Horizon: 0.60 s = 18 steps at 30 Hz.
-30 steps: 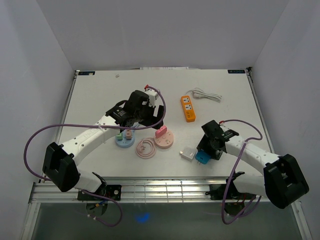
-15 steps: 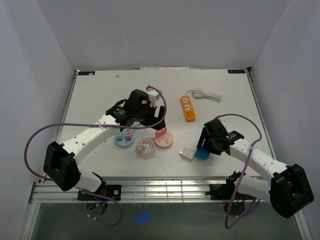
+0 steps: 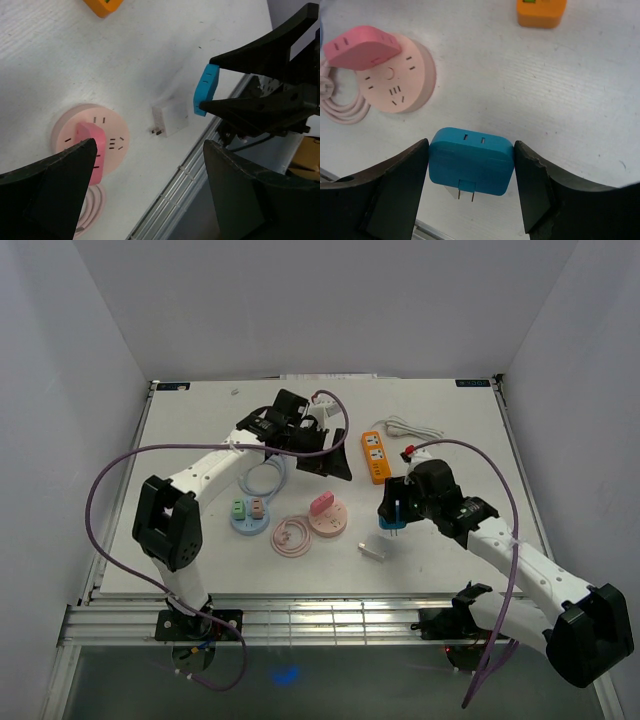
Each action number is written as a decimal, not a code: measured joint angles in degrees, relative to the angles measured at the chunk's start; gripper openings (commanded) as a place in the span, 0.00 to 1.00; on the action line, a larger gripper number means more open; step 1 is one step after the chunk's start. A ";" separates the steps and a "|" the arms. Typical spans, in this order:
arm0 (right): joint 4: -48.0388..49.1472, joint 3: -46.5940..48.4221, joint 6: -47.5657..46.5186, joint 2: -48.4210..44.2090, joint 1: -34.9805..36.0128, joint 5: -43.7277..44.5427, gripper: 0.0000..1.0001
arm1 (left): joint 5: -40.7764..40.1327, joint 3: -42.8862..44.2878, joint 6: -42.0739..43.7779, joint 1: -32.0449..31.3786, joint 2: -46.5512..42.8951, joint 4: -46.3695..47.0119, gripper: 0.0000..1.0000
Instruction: Insert the plug
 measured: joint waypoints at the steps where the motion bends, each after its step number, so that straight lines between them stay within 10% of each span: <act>1: 0.74 0.66 -1.51 0.00 0.17 -1.18 0.54 | 1.95 1.14 -0.31 0.13 1.36 -0.07 0.98; 18: 7.37 11.82 -18.73 4.13 4.35 -16.59 0.51 | 26.40 8.59 -6.93 -0.07 9.55 -2.16 0.98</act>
